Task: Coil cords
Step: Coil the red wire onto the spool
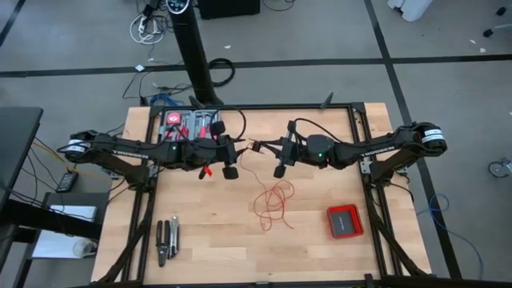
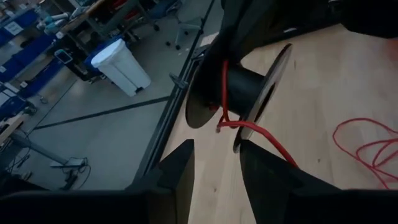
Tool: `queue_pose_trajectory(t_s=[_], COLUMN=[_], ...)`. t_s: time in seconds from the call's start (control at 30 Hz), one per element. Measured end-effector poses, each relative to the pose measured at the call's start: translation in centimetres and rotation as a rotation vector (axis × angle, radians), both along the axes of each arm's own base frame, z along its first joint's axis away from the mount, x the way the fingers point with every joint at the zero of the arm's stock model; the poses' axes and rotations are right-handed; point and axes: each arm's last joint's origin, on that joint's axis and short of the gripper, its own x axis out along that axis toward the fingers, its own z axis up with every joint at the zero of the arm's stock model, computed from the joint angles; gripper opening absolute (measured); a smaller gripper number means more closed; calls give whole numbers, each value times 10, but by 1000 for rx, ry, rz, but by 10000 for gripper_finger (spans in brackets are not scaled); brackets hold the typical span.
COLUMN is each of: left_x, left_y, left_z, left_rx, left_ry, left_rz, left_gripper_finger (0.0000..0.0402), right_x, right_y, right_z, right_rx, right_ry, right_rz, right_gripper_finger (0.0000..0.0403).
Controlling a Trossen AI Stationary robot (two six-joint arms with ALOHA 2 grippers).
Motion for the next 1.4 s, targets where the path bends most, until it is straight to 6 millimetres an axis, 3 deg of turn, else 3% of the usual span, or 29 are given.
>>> queue_pose_trajectory(t_s=[0.7, 0.97, 1.4], left_x=[7, 4, 0], left_y=[-1, 1, 2], left_z=[11, 13, 1], left_rx=[-66, 1, 66], left_ry=[-177, -157, 16], left_rz=[-37, 41, 40], left_gripper_finger=[132, 132, 131], right_x=[-1, -2, -1], right_y=[-8, -6, 0], right_z=[0, -3, -12], right_rx=[-2, -53, -58], right_ry=[2, 50, 146], right_rz=[-128, -144, 25], right_gripper_finger=[1, 1, 0])
